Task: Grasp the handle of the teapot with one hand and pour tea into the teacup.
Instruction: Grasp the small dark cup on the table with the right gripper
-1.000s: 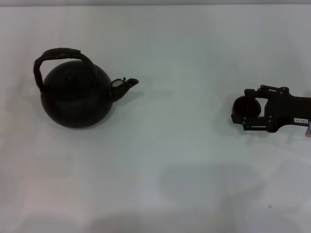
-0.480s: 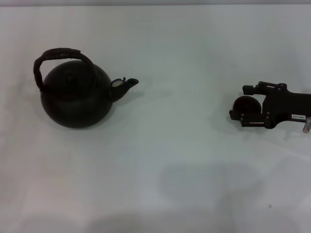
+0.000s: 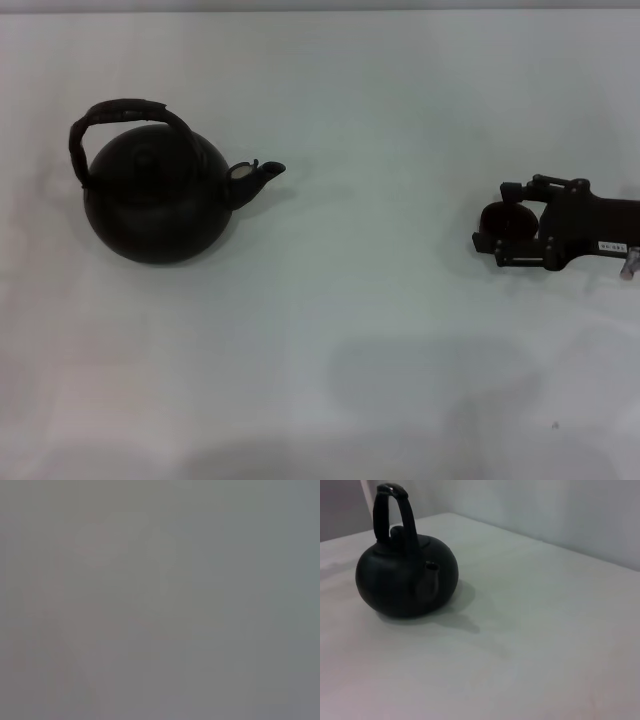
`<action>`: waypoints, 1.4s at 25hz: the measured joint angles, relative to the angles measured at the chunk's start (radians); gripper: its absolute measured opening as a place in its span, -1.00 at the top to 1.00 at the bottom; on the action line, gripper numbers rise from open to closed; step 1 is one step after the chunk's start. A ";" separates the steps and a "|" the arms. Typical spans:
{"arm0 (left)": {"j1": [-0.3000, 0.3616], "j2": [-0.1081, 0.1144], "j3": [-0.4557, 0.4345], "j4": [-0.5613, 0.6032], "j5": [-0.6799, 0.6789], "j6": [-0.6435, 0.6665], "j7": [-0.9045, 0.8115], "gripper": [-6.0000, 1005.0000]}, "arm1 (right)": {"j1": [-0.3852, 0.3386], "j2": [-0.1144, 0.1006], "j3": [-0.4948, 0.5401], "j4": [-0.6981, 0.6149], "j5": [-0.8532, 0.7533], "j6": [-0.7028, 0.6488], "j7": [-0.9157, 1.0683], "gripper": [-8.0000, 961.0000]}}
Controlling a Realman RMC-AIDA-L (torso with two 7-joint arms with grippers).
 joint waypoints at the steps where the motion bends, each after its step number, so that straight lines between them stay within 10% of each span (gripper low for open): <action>1: 0.000 0.000 0.000 0.000 0.000 -0.001 0.000 -0.75 | 0.000 0.000 0.000 0.002 -0.001 -0.001 -0.001 -0.82; 35: -0.002 0.003 0.000 0.004 0.000 0.002 0.000 -0.75 | -0.003 -0.001 -0.011 0.006 -0.006 -0.018 0.002 -0.81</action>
